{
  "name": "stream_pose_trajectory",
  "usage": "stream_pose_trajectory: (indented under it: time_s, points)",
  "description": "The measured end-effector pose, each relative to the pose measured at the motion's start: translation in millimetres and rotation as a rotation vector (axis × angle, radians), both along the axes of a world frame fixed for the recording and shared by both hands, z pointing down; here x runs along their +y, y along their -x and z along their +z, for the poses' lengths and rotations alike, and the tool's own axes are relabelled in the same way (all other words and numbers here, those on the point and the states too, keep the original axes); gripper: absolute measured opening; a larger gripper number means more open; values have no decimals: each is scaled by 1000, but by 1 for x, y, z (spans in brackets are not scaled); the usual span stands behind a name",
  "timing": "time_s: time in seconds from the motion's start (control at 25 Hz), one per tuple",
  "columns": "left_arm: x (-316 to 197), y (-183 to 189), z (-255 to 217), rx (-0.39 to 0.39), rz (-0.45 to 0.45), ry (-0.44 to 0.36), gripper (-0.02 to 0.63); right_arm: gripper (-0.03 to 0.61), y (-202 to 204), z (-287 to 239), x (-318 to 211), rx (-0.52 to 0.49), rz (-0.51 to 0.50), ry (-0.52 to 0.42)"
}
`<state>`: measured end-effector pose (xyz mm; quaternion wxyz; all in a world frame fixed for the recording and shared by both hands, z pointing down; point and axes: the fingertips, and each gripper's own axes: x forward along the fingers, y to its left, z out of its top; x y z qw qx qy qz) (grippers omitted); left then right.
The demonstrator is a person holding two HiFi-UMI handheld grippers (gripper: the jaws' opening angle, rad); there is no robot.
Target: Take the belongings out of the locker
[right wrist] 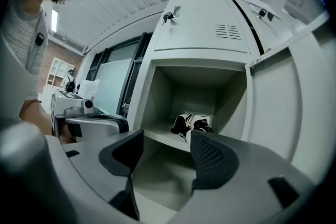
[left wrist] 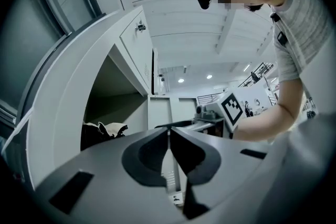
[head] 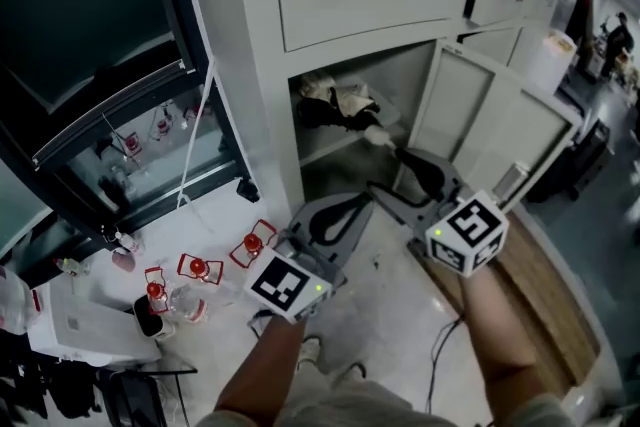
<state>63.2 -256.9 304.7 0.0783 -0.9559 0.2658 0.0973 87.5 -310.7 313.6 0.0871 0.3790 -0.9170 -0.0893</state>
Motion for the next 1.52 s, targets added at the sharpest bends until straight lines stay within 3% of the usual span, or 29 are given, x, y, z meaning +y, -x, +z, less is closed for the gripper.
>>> stream_pose_trajectory:
  time_s: [0.16, 0.44, 0.72, 1.04, 1.52]
  points:
    - [-4, -2, 0, 9, 4, -6, 3, 256, 0, -1, -22, 14, 34, 14]
    - [-10, -3, 0, 10, 7, -9, 3, 372, 14, -12, -61, 16, 45, 64]
    - [-10, -4, 1, 24, 21, 0, 3, 419, 19, -5, -106, 91, 135, 124]
    - [-15, -5, 8, 31, 31, 13, 3, 419, 30, -8, -146, 213, 177, 180]
    - [-22, 1, 9, 33, 32, 14, 3, 419, 33, 19, -173, 295, 229, 329]
